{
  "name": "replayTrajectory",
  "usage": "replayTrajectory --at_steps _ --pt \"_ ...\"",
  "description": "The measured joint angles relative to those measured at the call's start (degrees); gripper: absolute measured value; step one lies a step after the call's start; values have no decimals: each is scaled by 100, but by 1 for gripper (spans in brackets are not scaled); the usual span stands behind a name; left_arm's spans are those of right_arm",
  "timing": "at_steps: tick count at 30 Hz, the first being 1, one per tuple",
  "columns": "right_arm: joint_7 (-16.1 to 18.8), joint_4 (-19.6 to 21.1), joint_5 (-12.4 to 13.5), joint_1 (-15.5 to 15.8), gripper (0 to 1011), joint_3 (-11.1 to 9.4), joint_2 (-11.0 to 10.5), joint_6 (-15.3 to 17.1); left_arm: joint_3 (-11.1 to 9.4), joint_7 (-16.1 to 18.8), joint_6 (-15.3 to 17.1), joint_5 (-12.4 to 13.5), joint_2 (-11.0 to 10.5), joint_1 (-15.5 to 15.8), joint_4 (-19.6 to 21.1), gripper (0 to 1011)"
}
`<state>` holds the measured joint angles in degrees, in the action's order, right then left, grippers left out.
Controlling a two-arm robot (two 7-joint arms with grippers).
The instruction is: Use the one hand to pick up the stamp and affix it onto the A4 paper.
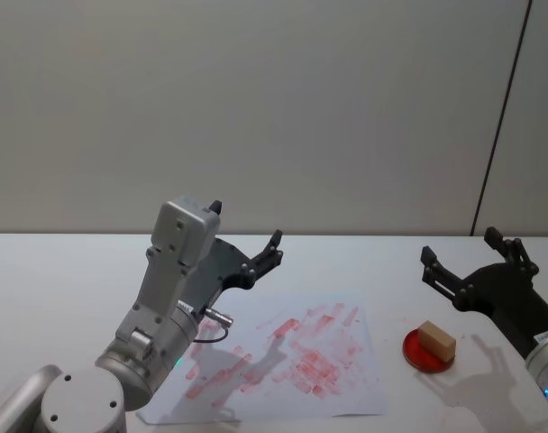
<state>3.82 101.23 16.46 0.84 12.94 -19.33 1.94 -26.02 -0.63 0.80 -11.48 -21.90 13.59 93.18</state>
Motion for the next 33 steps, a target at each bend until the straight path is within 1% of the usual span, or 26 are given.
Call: replayTrajectory --at_steps 22,29,31,33 --pt "34 -10 0 3 1001 -2 -10 13 0 0 0 0 0 0 0 1002" --pt "235 -73 21 23 1001 -37 -88 153 0 0 0 0 0 0 0 1002" --pt "387 -133 39 37 1001 -65 -158 254 0 0 0 0 0 0 0 1002" --pt "453 -173 43 43 1001 -82 -197 291 0 0 0 0 0 0 0 1002"
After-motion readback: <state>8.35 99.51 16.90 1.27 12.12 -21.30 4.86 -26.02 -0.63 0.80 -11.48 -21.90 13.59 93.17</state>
